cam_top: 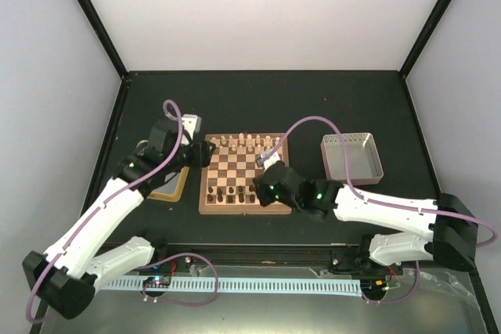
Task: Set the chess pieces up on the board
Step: Place the chess piece on the chessboard.
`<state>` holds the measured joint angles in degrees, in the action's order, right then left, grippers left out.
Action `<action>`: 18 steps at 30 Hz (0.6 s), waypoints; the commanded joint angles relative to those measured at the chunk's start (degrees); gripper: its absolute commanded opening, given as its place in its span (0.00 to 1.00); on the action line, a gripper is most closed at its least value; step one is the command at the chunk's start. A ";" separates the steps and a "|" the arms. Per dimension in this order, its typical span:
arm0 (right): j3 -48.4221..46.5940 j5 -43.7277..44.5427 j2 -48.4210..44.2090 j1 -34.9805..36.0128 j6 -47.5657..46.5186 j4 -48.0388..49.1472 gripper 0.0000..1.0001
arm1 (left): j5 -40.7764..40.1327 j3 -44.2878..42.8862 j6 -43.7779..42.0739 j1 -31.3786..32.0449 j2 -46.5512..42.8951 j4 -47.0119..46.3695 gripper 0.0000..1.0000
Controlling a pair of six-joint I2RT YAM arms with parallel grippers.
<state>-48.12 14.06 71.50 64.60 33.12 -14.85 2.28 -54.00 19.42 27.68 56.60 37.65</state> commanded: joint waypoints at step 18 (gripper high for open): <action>5.00 19.17 12.68 10.00 -4.17 5.40 0.01 | -5.24 6.14 2.82 -1.14 -9.01 -4.10 0.70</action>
<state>-44.21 30.02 83.29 74.39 28.82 -14.00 -2.26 -47.40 21.76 26.96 47.64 35.05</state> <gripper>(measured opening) 0.075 0.693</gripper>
